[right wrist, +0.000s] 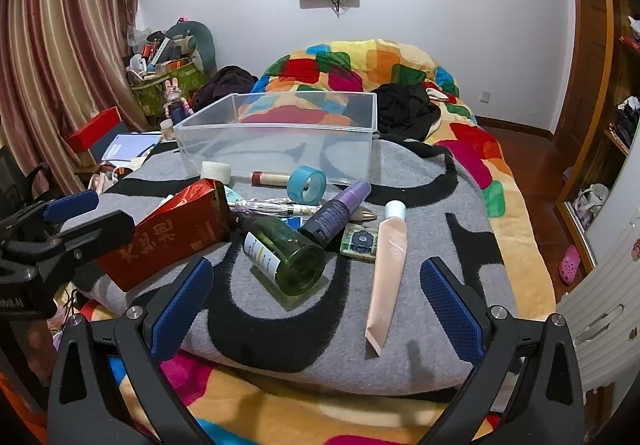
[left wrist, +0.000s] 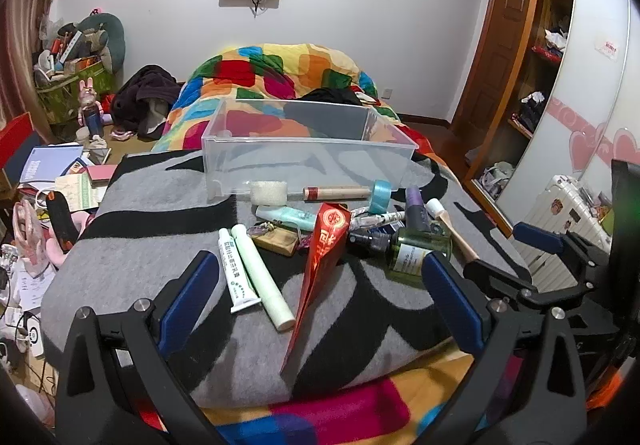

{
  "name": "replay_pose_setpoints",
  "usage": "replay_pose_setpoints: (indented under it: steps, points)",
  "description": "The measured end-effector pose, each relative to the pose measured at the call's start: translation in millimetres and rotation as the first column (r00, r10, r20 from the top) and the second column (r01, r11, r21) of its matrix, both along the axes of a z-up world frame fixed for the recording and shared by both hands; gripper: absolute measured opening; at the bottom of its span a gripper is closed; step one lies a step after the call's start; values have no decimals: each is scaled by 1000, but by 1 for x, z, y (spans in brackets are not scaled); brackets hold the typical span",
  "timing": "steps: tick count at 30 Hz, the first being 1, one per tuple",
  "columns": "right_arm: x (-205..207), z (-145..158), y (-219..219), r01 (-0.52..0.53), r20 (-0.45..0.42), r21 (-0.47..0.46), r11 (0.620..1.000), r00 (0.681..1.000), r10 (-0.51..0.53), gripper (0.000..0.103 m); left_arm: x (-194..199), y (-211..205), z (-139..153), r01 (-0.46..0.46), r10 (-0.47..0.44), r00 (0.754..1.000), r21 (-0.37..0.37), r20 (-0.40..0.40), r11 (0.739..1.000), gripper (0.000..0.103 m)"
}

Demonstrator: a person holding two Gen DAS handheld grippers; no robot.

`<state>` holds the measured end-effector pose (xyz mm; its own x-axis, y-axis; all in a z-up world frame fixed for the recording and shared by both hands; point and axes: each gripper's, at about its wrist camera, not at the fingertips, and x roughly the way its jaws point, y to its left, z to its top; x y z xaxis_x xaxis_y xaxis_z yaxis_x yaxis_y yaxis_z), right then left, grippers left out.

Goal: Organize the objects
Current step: 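Grasp the red henna cone with the left gripper while the right grasps the beige foundation tube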

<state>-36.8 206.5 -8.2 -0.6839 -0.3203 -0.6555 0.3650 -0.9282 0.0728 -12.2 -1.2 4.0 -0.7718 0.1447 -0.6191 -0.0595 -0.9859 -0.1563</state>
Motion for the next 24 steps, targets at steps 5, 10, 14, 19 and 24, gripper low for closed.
replay_pose_setpoints:
  steps: [5, 10, 14, 19, 24]
  points:
    - [-8, -2, 5, 8, 18, -14, 1000, 1000, -8, 102, -11, 0, -6, 7, -7, 999, -6, 38, 1000, 87]
    - [-17, -4, 15, 37, 30, -28, 999, 999, -36, 100, -19, -1, -9, 0, 1, 999, -21, 48, 1000, 86]
    - [-28, -4, 25, 69, 32, -27, 997, 997, -68, 92, -29, -3, -8, 0, 2, 998, -33, 60, 999, 82]
    - [-43, -8, 38, 103, 52, -28, 994, 993, -101, 83, -49, -1, -10, 19, -15, 996, -41, 89, 999, 75]
    - [-61, -24, 43, 126, 107, -14, 992, 986, -124, 68, -64, 8, -24, 58, -50, 988, -49, 145, 997, 66]
